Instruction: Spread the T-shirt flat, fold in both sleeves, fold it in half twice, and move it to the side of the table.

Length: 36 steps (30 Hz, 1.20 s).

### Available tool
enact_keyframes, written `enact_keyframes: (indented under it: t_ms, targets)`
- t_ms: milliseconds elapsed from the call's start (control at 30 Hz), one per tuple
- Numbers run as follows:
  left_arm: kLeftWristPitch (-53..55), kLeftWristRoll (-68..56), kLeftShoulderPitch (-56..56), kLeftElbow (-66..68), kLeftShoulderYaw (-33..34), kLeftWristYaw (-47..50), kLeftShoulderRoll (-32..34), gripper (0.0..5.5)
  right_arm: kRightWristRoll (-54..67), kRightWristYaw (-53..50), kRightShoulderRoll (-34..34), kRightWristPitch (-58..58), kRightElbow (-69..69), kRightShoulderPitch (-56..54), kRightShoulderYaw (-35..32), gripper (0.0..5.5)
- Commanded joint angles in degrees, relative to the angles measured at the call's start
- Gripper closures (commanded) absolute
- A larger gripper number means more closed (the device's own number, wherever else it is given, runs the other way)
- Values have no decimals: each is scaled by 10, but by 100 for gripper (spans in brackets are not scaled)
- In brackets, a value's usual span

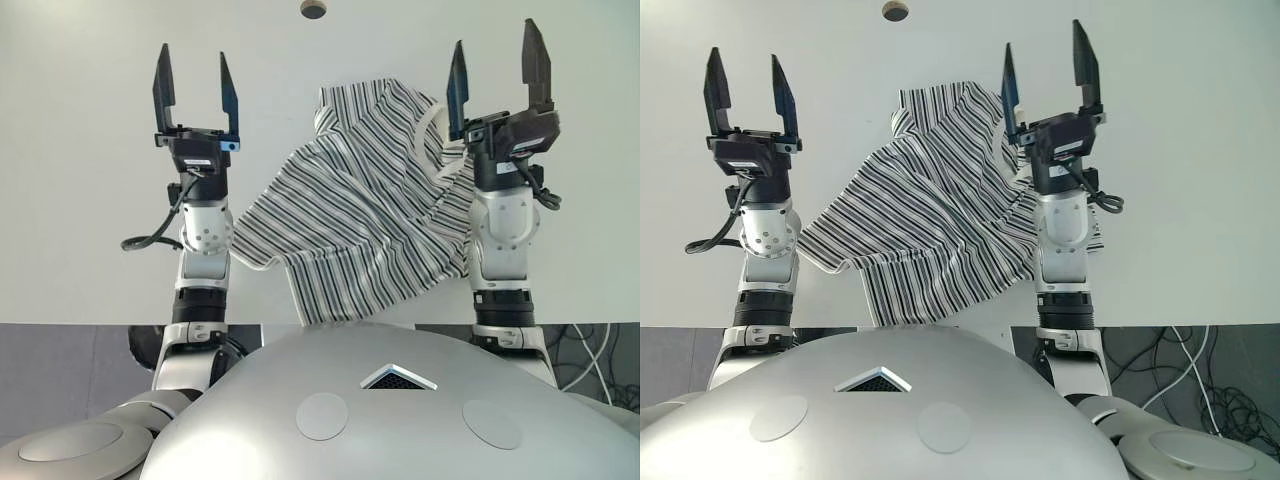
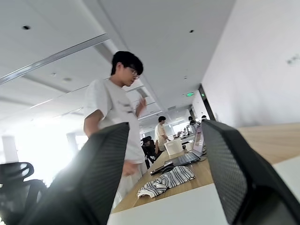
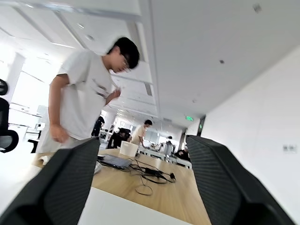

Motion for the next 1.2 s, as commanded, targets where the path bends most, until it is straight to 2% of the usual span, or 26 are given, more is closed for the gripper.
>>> enact_keyframes:
  t_ms: [33,267,433,567,1200]
  targets:
    - [-12,-16,-8,5,-4,-8,-1,265,-14,-21,1,-12,17,3,-8,209]
    - [-16,-17,-6,3,-5,-5,-14,265,-2,-22,-2,-18,24,1,-3,209]
    - [-13,-32,-7,-5,4,0,-26,265,28,-39,27,-29,41,7,-2,209]
    - [-15,-27,-4,-10,10,6,-33,265,17,-48,41,-37,50,9,2,209]
    - [0,24,-4,-1,-14,-1,-31,265,-49,-77,23,-31,64,-4,-1,209]
